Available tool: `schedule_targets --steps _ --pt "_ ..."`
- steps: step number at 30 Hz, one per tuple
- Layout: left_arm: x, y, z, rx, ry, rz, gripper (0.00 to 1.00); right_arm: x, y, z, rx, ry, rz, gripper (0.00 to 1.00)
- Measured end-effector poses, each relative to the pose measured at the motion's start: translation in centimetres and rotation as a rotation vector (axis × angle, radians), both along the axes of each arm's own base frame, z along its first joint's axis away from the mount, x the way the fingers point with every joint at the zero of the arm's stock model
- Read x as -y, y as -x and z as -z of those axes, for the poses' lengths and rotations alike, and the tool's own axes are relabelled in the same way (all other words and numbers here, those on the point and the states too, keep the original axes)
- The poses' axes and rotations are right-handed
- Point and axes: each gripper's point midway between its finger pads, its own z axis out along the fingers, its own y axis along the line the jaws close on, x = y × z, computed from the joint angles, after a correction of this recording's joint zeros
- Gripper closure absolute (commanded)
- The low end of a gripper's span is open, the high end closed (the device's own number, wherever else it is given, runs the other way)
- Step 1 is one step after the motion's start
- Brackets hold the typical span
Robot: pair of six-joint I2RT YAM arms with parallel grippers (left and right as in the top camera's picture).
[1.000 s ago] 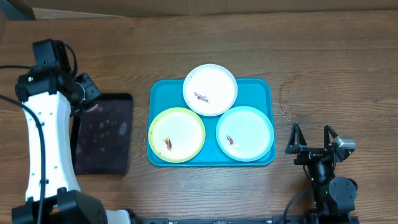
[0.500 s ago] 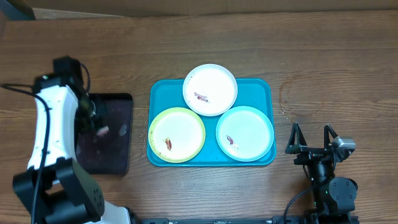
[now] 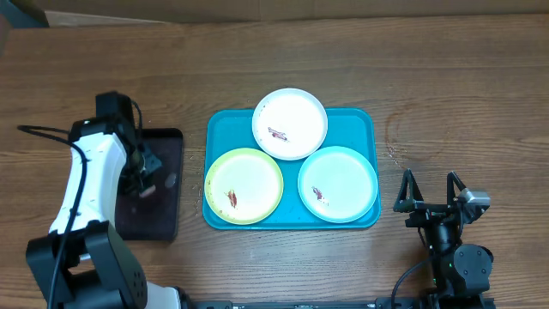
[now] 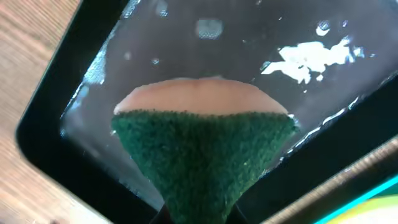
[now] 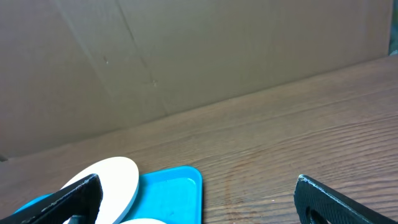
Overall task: Clean dirty plates on tray and stack at the side
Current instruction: 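Move the sponge with left gripper over the yellow plate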
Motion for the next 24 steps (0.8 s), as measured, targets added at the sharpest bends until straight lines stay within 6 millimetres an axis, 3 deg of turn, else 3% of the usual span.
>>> schedule_targets --steps 3,7,10,13,18,21,24 --pt "-0.1 -0.4 -2.9 0.003 -0.003 0.0 0.96 0.0 0.0 0.0 0.0 0.0 0.0 0.0" --pt "0.1 -3.3 -9.5 0.155 0.009 0.043 0.96 0.0 0.0 0.0 0.0 0.0 0.0 0.0" --pt "1.3 -5.0 -14.9 0.323 0.038 0.121 0.96 0.0 0.0 0.0 0.0 0.0 0.0 0.0" --pt "3.1 -4.5 -17.5 0.397 0.075 0.186 0.96 0.0 0.0 0.0 0.0 0.0 0.0 0.0" --pt "6.5 -4.1 -17.0 0.391 0.19 0.288 0.96 0.0 0.0 0.0 0.0 0.0 0.0 0.0" --pt "9.3 -4.2 -14.8 0.36 0.282 0.373 0.96 0.0 0.0 0.0 0.0 0.0 0.0 0.0" --pt "13.0 -3.8 -11.3 0.305 0.377 0.466 0.96 0.0 0.0 0.0 0.0 0.0 0.0 0.0"
